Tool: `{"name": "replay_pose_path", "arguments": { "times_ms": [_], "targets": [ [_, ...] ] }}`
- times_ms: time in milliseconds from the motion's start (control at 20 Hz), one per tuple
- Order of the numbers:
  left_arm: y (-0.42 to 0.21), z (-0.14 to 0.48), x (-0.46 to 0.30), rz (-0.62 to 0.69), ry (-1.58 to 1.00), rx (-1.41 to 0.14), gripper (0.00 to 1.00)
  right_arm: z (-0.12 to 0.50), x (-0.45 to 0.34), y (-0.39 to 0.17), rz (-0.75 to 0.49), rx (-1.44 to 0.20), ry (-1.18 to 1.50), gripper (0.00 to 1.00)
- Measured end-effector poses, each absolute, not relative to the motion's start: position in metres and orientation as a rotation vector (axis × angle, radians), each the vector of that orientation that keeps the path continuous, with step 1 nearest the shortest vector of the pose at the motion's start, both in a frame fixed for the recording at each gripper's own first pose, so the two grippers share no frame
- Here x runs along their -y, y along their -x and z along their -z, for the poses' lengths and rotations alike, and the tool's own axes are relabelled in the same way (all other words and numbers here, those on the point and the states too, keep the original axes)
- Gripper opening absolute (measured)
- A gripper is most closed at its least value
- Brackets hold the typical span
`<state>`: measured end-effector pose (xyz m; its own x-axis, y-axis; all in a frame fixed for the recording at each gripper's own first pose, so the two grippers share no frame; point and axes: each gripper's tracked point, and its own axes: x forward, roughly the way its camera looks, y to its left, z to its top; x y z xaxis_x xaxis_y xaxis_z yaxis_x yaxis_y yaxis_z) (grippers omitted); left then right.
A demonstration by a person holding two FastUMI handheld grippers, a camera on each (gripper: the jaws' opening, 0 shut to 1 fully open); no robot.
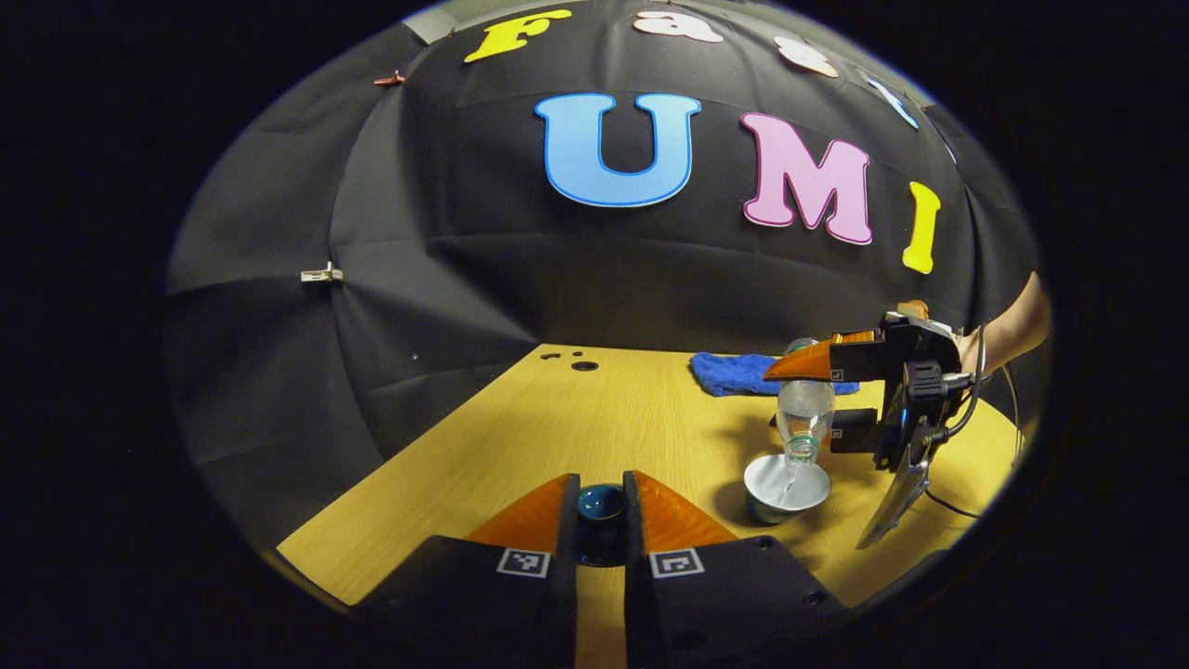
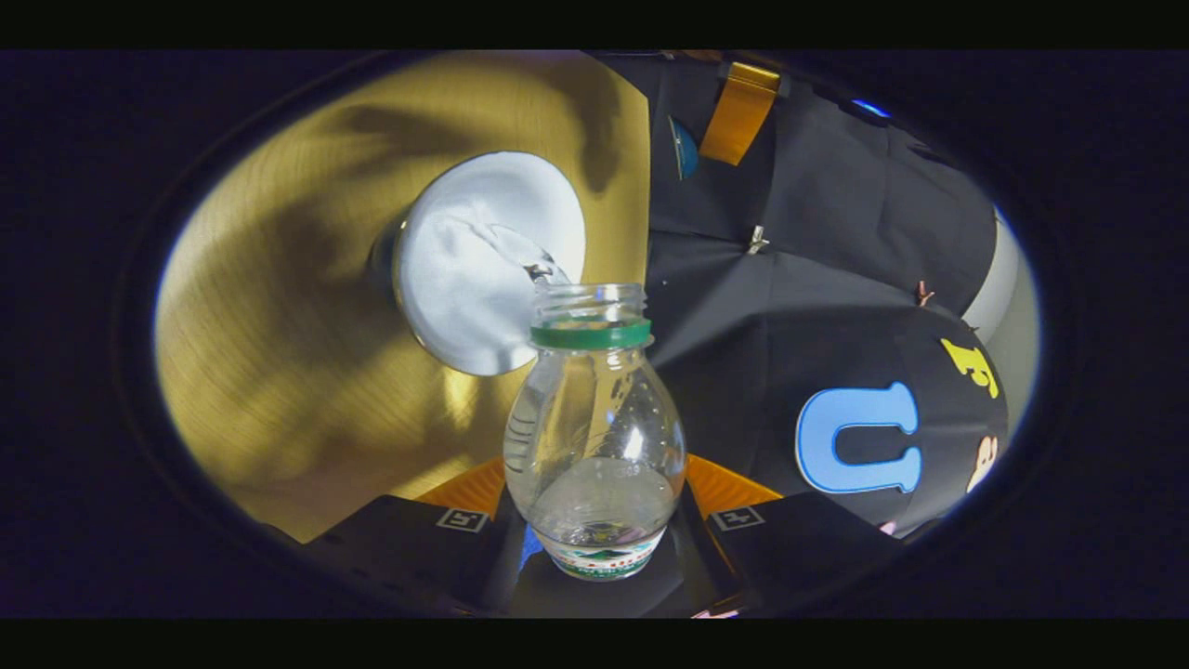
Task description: Open the teacup lid with one hand, grasp the water bottle and pour water into the teacup with the other hand; after pouring, place the water bottle on the coaster and then close the teacup lid.
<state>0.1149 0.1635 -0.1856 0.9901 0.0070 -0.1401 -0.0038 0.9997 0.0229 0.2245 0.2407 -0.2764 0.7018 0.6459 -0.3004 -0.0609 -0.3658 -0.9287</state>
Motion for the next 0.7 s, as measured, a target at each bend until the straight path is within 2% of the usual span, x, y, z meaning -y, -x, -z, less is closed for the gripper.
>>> {"name": "replay_pose_path", "arguments": {
  "times_ms": [350,700],
  "targets": [
    [-0.1136,0.1864,-0.1689,-0.012,-0.021,-0.14,0.24,0.2749,-0.2405,-0.2176,-0.832,0.496,1.853,0.71],
    [-0.112,0.1878,-0.1672,-0.005,-0.019,-0.14,0.25,0.2697,-0.2423,-0.2208,-0.81,0.527,1.89,0.71]
  ]
}}
